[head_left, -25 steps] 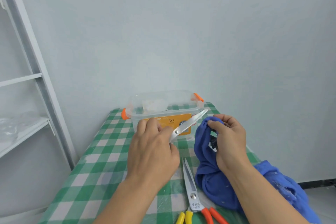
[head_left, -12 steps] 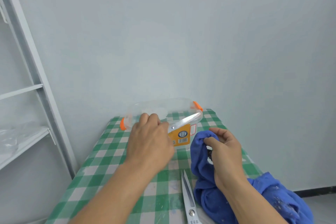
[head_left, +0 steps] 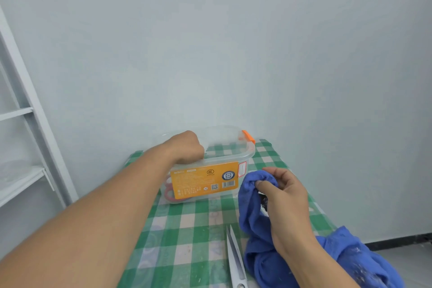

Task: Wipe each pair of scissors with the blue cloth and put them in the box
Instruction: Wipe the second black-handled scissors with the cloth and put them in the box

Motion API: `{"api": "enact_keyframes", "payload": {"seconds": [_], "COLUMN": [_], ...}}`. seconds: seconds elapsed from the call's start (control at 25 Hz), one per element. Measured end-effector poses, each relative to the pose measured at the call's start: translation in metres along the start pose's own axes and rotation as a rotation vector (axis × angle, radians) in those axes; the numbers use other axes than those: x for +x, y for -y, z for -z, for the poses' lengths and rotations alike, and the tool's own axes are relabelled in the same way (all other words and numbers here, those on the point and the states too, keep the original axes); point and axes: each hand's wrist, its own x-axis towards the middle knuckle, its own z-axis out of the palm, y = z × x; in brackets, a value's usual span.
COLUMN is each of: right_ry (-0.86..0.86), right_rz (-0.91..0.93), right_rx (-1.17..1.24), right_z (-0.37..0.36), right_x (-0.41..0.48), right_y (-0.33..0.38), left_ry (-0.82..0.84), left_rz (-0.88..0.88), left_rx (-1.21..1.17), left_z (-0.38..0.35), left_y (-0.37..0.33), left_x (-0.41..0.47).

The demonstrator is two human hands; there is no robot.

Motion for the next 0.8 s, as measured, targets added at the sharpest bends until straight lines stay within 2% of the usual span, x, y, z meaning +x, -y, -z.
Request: {"api": "enact_keyframes", "payload": {"seconds": [0.2,0.4,0.56,0.68,0.8], "right_ry": [0.020,-0.009,0.056,0.088,0.106], "right_rz": [0.003,0.023,0.047,0.049,0.046], "right_rx": [-0.038,-0.067,-0.098,-0.067,-0.017], "right_z": [-0.006,-0.006,-0.007,-0.005,-0.002], "right_x": [-0.006,-0.009,-0.010,-0.012,-0.012], "right_y": [0.002,0.005,0.005,0.005,0.007], "left_ry": [0.233,0.327,0.373,0.297,0.038], "left_rz": [-0.016,-0.034,-0.025,-0.046,-0.061], "left_rx": [0.176,0.295,0.347,0.283,0.144], "left_z": [-0.003,-0.013,-0.018,-0.014,-0.008], "left_y": [0.012,0.028,0.034,0.026,0.018], "left_x": [0.032,0.048,0.052,0.041,0.030]}}
